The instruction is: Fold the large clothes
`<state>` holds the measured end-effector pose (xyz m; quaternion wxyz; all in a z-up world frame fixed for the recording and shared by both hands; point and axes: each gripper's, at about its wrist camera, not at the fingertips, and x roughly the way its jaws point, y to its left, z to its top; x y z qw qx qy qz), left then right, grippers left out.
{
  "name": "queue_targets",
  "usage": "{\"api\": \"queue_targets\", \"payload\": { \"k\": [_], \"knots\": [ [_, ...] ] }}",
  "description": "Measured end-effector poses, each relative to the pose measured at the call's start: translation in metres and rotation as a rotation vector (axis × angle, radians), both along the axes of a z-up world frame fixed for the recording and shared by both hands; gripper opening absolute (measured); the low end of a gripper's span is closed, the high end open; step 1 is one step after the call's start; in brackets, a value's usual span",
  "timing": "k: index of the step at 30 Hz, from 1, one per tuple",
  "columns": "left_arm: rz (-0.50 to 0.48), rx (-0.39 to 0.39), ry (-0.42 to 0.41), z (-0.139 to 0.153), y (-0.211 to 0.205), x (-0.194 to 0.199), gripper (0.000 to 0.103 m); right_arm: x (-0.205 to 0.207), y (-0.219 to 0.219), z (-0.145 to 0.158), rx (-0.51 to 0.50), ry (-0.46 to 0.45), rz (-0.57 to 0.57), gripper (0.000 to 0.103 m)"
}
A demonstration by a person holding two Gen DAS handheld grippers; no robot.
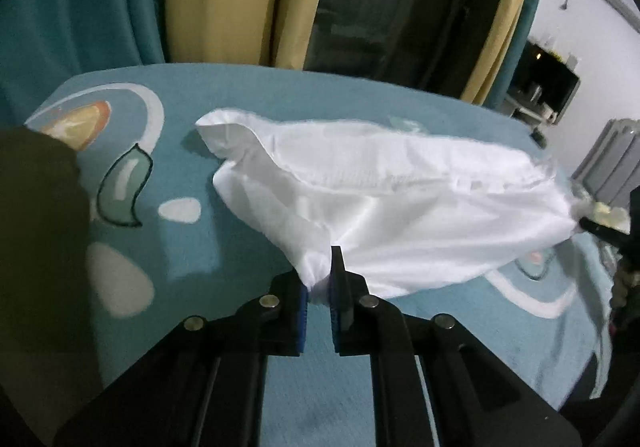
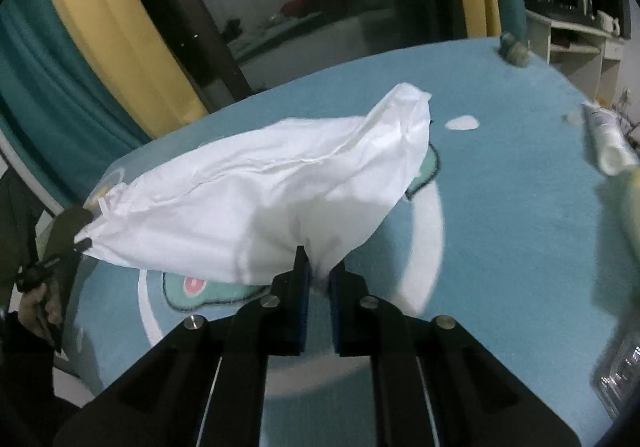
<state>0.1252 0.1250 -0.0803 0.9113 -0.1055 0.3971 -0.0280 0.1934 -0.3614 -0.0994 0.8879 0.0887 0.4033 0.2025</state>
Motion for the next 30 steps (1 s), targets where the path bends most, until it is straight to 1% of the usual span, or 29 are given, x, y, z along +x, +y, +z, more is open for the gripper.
{"api": "queue_targets", "payload": {
  "k": [3, 6, 7, 9, 11, 12, 13, 14, 15, 16, 17, 18, 19, 20, 21, 22, 23, 24, 25, 27, 28, 30],
  "knots": [
    [-0.020, 0.000, 0.002, 0.008, -0.009, -0.023, 0.009, -0.026, -0.004, 0.005, -0.030, -0.008, 0.007, 0.008],
    [-0.035, -0.014, 0.037, 0.005, -0.015, -0.042, 0.010, -0.046, -0.010, 0.004, -0.046, 0.007, 0.008, 0.008],
    [-0.038, -0.017, 0.052, 0.000, -0.016, -0.045, 0.010, -0.056, -0.012, 0.001, -0.054, 0.017, 0.011, 0.008],
    [-0.048, -0.026, 0.098, -0.014, -0.017, -0.052, 0.011, -0.062, -0.017, -0.005, -0.079, 0.043, 0.018, 0.009],
    [-0.078, -0.051, 0.156, -0.030, -0.017, -0.053, 0.013, -0.064, -0.013, -0.019, -0.152, 0.093, 0.028, 0.009],
    [-0.088, -0.048, 0.178, -0.035, -0.018, -0.052, 0.014, -0.065, -0.010, -0.025, -0.202, 0.111, 0.022, 0.009],
    [-0.089, -0.037, 0.165, -0.032, -0.019, -0.053, 0.018, -0.068, -0.006, -0.027, -0.240, 0.100, 0.022, 0.011],
    [-0.093, -0.021, 0.170, -0.028, -0.020, -0.051, 0.021, -0.069, -0.004, -0.025, -0.260, 0.092, 0.020, 0.014],
    [-0.094, -0.010, 0.159, -0.021, -0.021, -0.050, 0.027, -0.068, 0.000, -0.023, -0.292, 0.099, 0.017, 0.016],
    [-0.096, 0.002, 0.132, -0.015, -0.023, -0.052, 0.038, -0.066, 0.002, -0.019, -0.322, 0.101, 0.010, 0.024],
    [-0.097, 0.021, 0.089, -0.004, -0.026, -0.054, 0.044, -0.064, 0.004, -0.014, -0.362, 0.086, -0.005, 0.033],
    [-0.101, 0.038, 0.053, 0.004, -0.028, -0.054, 0.055, -0.063, 0.007, -0.007, -0.399, 0.057, -0.023, 0.039],
    [-0.108, 0.057, 0.017, 0.012, -0.031, -0.055, 0.059, -0.063, 0.009, 0.002, -0.424, 0.020, -0.038, 0.050],
    [-0.123, 0.076, -0.023, 0.021, -0.036, -0.056, 0.059, -0.064, 0.011, 0.008, -0.436, -0.011, -0.047, 0.059],
    [-0.139, 0.091, -0.050, 0.027, -0.041, -0.056, 0.059, -0.064, 0.014, 0.014, -0.444, -0.044, -0.051, 0.062],
    [-0.159, 0.107, -0.077, 0.032, -0.048, -0.055, 0.060, -0.064, 0.022, 0.024, -0.449, -0.099, -0.041, 0.064],
    [-0.187, 0.124, -0.098, 0.034, -0.056, -0.051, 0.061, -0.061, 0.028, 0.030, -0.449, -0.138, -0.026, 0.064],
    [-0.214, 0.142, -0.103, 0.035, -0.064, -0.044, 0.061, -0.062, 0.037, 0.034, -0.449, -0.182, -0.001, 0.065],
    [-0.240, 0.162, -0.094, 0.032, -0.072, -0.036, 0.061, -0.059, 0.051, 0.036, -0.459, -0.229, 0.041, 0.065],
    [-0.306, 0.189, -0.074, 0.026, -0.088, -0.024, 0.061, -0.056, 0.071, 0.030, -0.501, -0.253, 0.112, 0.065],
    [-0.334, 0.196, -0.061, 0.020, -0.094, -0.018, 0.061, -0.052, 0.088, 0.022, -0.555, -0.260, 0.171, 0.065],
    [-0.373, 0.206, -0.023, 0.005, -0.102, -0.008, 0.061, -0.047, 0.108, 0.010, -0.625, -0.285, 0.247, 0.065]
  ]
}}
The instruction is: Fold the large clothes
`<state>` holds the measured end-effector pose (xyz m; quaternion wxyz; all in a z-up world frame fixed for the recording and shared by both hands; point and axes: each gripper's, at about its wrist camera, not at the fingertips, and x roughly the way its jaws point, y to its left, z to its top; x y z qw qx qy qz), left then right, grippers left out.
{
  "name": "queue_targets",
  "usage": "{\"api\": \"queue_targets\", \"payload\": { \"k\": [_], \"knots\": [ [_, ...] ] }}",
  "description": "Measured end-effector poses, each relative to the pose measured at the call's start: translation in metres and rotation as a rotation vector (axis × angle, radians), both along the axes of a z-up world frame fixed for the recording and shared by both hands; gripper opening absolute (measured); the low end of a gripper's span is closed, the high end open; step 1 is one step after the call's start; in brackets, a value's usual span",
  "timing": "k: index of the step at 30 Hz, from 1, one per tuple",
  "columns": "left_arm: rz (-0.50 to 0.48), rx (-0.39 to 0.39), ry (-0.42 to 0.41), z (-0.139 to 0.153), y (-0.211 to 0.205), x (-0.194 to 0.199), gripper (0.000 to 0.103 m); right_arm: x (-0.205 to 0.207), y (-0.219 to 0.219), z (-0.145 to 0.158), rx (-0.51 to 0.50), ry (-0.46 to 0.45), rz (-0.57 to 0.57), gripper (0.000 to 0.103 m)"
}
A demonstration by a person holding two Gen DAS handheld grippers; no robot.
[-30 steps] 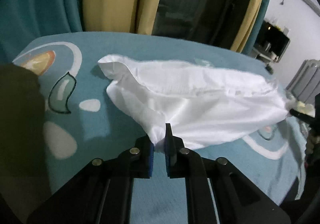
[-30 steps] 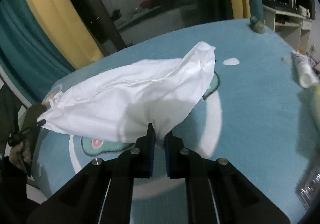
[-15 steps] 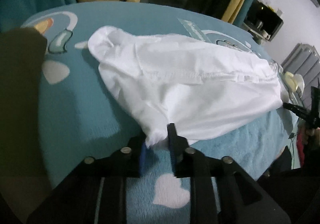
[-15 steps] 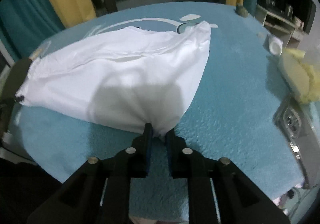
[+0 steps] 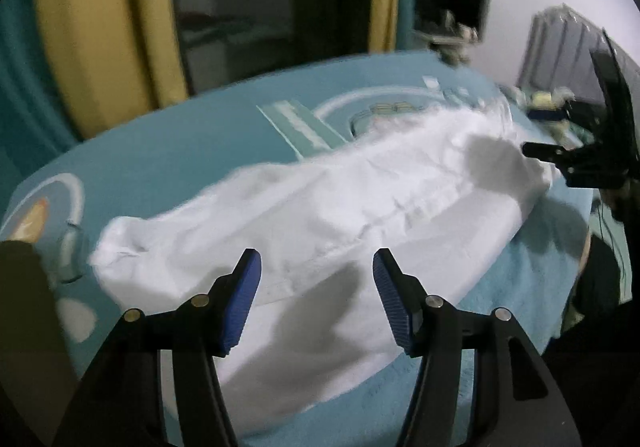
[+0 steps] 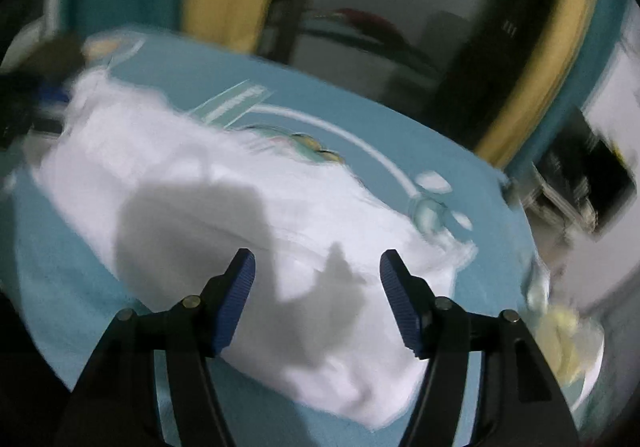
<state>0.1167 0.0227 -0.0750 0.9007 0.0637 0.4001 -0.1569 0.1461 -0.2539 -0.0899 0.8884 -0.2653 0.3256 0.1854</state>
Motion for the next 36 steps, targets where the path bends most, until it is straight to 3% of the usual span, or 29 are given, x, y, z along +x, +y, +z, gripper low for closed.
{"api": "queue_targets", "payload": {
  "k": [5, 6, 9, 10, 11, 12, 14, 16, 22, 25, 28, 31, 36],
  "knots": [
    [-0.025, 0.014, 0.060, -0.017, -0.002, 0.012, 0.061, 0.005, 0.024, -0.023, -0.094, -0.006, 0.104, 0.063],
    [-0.028, 0.011, 0.063, -0.017, -0.001, 0.013, 0.061, 0.003, 0.024, -0.023, -0.081, -0.005, 0.113, 0.060],
    [-0.046, 0.006, 0.061, -0.015, 0.002, 0.017, 0.059, 0.010, 0.023, -0.021, -0.045, 0.018, 0.119, 0.035],
    [-0.053, 0.004, 0.060, -0.015, 0.003, 0.019, 0.048, 0.015, 0.021, -0.020, -0.032, 0.034, 0.119, 0.021],
    [-0.066, -0.007, 0.067, -0.015, 0.001, 0.023, 0.039, 0.017, 0.021, -0.018, -0.011, 0.049, 0.118, 0.013],
    [-0.078, -0.026, 0.076, -0.014, 0.002, 0.026, 0.029, 0.021, 0.020, -0.015, 0.020, 0.065, 0.116, 0.010],
    [-0.080, -0.035, 0.068, -0.011, 0.001, 0.031, 0.022, 0.028, 0.014, -0.007, 0.076, 0.079, 0.108, 0.004],
    [-0.085, -0.035, 0.063, -0.008, -0.001, 0.035, 0.014, 0.036, 0.012, 0.002, 0.102, 0.075, 0.094, 0.003],
    [-0.048, -0.073, 0.051, 0.012, 0.006, 0.058, 0.014, 0.065, 0.019, 0.025, 0.143, 0.025, 0.076, 0.002],
    [-0.024, -0.048, 0.043, 0.015, 0.012, 0.076, 0.014, 0.087, 0.025, 0.033, 0.167, 0.020, 0.072, 0.002],
    [-0.012, -0.023, 0.053, 0.006, 0.017, 0.101, 0.014, 0.111, 0.029, 0.030, 0.179, 0.045, 0.051, 0.002],
    [0.042, 0.002, 0.105, -0.011, 0.028, 0.132, 0.014, 0.129, 0.039, 0.018, 0.107, 0.051, 0.010, 0.002],
    [0.145, -0.022, 0.111, -0.011, 0.056, 0.157, 0.014, 0.149, 0.041, 0.002, 0.097, 0.108, -0.017, 0.003]
  ]
}}
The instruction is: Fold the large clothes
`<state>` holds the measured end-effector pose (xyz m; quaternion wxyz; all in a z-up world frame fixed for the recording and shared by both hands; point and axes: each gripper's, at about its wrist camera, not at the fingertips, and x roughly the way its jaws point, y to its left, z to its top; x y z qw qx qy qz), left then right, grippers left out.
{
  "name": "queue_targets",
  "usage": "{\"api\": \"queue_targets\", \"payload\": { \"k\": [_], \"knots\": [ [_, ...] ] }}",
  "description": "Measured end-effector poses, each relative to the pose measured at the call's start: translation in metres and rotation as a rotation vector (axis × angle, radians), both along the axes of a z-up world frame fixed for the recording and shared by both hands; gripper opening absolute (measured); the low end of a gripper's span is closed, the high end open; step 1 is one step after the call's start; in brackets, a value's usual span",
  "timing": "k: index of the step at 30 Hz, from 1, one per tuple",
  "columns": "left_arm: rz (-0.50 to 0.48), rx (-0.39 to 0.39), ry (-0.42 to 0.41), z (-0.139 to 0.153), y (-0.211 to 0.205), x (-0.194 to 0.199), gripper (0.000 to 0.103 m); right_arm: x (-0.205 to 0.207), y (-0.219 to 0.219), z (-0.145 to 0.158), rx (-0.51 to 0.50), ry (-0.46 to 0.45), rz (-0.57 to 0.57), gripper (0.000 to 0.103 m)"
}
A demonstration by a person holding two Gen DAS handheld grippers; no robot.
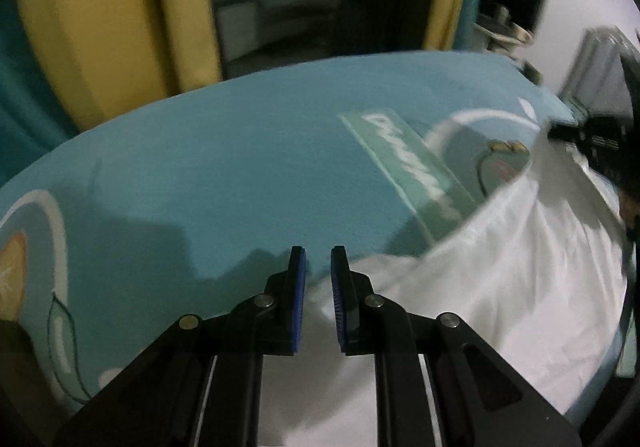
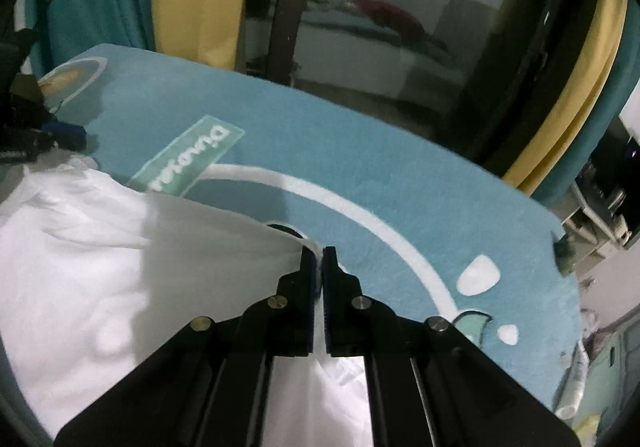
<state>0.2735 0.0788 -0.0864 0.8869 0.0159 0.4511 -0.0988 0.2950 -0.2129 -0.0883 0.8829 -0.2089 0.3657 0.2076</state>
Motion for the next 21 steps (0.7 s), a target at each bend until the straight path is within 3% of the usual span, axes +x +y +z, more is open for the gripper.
{"api": "queue_targets", "payload": {
  "k": [3, 5, 7, 9, 12, 14, 16, 21],
  "knots": [
    [-0.027, -0.063, -0.033, 0.018, 0.011, -0.011, 0.016, 0.016, -0.004, -0.012, -0.012, 0.055, -0.032, 0.004],
    [-0.034, -0.091, -0.051, 0.029, 0.016, -0.022, 0.031, 0.022, -0.007, -0.017, -0.022, 0.066, -0.065, 0.007],
    [-0.045, -0.134, -0.053, 0.037, 0.019, -0.035, 0.057, 0.022, -0.012, -0.016, -0.014, 0.070, -0.096, 0.009],
    [-0.080, -0.147, -0.031, 0.036, 0.018, -0.047, 0.059, 0.017, -0.015, -0.007, -0.011, 0.051, -0.131, 0.011],
    [-0.110, -0.042, 0.023, 0.016, 0.009, -0.051, 0.059, -0.003, -0.023, 0.015, 0.022, -0.005, -0.130, 0.017],
    [-0.047, 0.057, 0.070, -0.003, 0.010, -0.042, 0.059, -0.013, -0.032, 0.025, 0.061, -0.012, -0.127, 0.048],
    [0.016, 0.105, 0.091, -0.015, 0.014, -0.031, 0.059, -0.024, -0.044, 0.033, 0.106, -0.017, -0.129, 0.065],
    [0.066, 0.145, 0.061, -0.021, 0.014, -0.007, 0.059, -0.042, -0.056, 0.020, 0.133, 0.092, -0.093, 0.066]
  ]
}}
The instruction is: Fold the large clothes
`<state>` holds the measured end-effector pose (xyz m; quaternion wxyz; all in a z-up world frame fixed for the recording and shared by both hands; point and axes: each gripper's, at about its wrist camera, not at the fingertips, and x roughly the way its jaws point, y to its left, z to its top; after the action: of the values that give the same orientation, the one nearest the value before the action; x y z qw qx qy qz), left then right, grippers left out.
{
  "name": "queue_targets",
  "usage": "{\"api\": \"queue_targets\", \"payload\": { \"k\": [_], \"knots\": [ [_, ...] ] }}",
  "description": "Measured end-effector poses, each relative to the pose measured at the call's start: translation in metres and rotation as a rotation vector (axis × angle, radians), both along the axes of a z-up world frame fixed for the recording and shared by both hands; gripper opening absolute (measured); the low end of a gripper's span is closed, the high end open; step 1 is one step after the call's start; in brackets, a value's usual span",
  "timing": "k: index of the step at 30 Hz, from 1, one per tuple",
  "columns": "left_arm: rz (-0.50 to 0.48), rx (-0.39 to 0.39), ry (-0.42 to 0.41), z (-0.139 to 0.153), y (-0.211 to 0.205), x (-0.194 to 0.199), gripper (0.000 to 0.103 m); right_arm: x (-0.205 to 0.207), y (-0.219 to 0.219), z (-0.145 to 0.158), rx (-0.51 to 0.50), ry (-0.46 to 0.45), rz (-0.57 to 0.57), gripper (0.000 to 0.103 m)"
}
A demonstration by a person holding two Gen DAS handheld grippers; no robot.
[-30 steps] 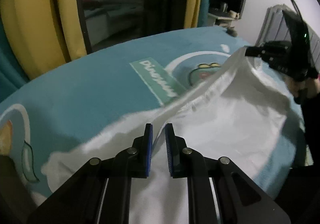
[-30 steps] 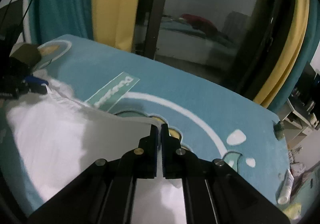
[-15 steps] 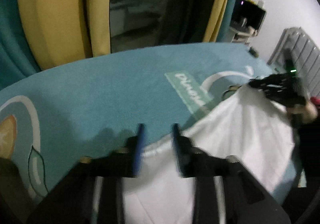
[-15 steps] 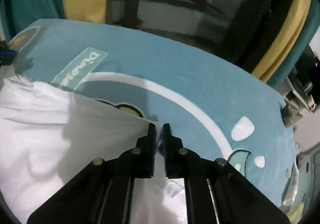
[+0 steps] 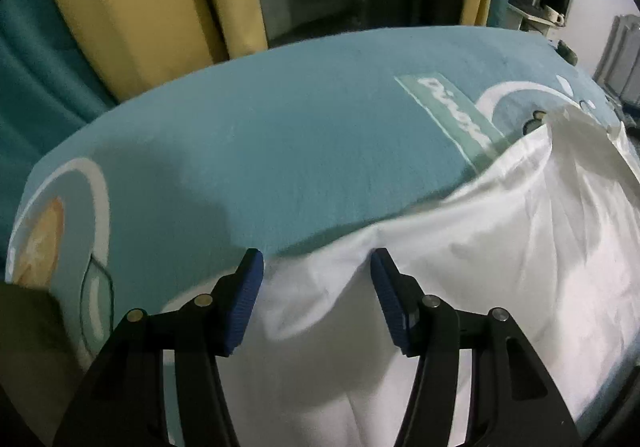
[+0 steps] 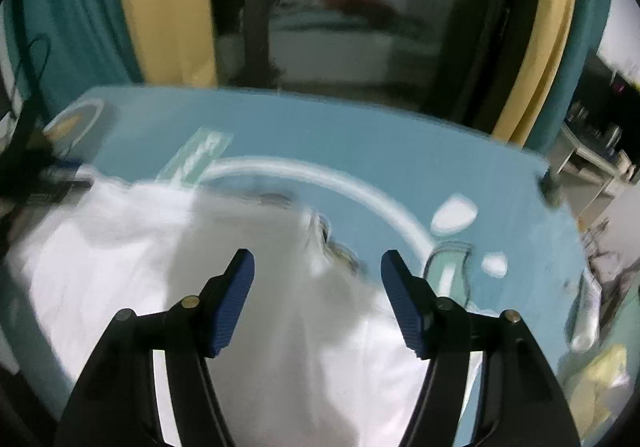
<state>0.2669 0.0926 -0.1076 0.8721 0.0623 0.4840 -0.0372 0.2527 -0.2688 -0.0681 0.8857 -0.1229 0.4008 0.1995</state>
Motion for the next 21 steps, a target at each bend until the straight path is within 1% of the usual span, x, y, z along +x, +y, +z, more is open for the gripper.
{"api": "queue_targets", "payload": {
  "k": [2, 3, 5, 6, 7, 8, 10, 11, 12, 13, 14, 16, 17, 18, 19, 21],
  "knots": [
    [-0.004, 0.026, -0.001, -0.004, 0.000, 0.010, 0.059, -0.004, -0.003, -0.016, -0.033, 0.044, 0.016, 0.066],
    [-0.002, 0.031, -0.019, -0.002, 0.002, 0.014, 0.059, -0.003, -0.005, -0.025, -0.060, 0.059, 0.004, 0.066],
    [0.054, 0.073, -0.053, 0.003, 0.012, 0.021, 0.059, 0.001, -0.014, -0.036, -0.095, 0.089, -0.051, 0.066],
    [0.087, 0.078, -0.066, 0.007, 0.018, 0.025, 0.059, 0.004, -0.018, -0.038, -0.100, 0.094, -0.073, 0.066],
    [0.116, 0.053, -0.088, 0.014, 0.026, 0.027, 0.059, 0.006, -0.023, -0.038, -0.097, 0.092, -0.093, 0.066],
    [0.108, 0.008, -0.104, 0.019, 0.031, 0.025, 0.059, 0.008, -0.028, -0.036, -0.089, 0.084, -0.113, 0.066],
    [0.046, -0.094, -0.124, 0.029, 0.032, 0.022, 0.059, 0.012, -0.039, -0.028, -0.059, 0.061, -0.149, 0.066],
    [0.002, -0.128, -0.118, 0.031, 0.030, 0.020, 0.059, 0.014, -0.043, -0.027, -0.049, 0.054, -0.158, 0.066],
    [-0.034, -0.134, -0.099, 0.030, 0.027, 0.019, 0.059, 0.017, -0.046, -0.025, -0.044, 0.048, -0.165, 0.066],
    [-0.057, -0.116, -0.079, 0.027, 0.022, 0.018, 0.059, 0.022, -0.050, -0.027, -0.052, 0.048, -0.174, 0.066],
    [-0.072, -0.080, -0.055, 0.020, 0.018, 0.016, 0.059, 0.026, -0.054, -0.030, -0.061, 0.055, -0.184, 0.066],
    [-0.077, -0.006, 0.008, 0.002, 0.014, 0.017, 0.059, 0.034, -0.063, -0.036, -0.064, 0.067, -0.210, 0.066],
    [-0.074, 0.001, 0.025, -0.006, 0.018, 0.018, 0.059, 0.035, -0.066, -0.039, -0.047, 0.075, -0.221, 0.066],
    [-0.072, -0.017, 0.005, -0.005, 0.021, 0.014, 0.059, 0.038, -0.071, -0.039, -0.025, 0.079, -0.231, 0.066],
    [-0.071, -0.023, 0.023, -0.006, 0.023, 0.013, 0.059, 0.038, -0.076, -0.040, 0.000, 0.077, -0.243, 0.066],
    [-0.049, -0.032, 0.026, -0.006, 0.029, 0.009, 0.059, 0.037, -0.084, -0.036, 0.038, 0.071, -0.251, 0.066]
  ]
}}
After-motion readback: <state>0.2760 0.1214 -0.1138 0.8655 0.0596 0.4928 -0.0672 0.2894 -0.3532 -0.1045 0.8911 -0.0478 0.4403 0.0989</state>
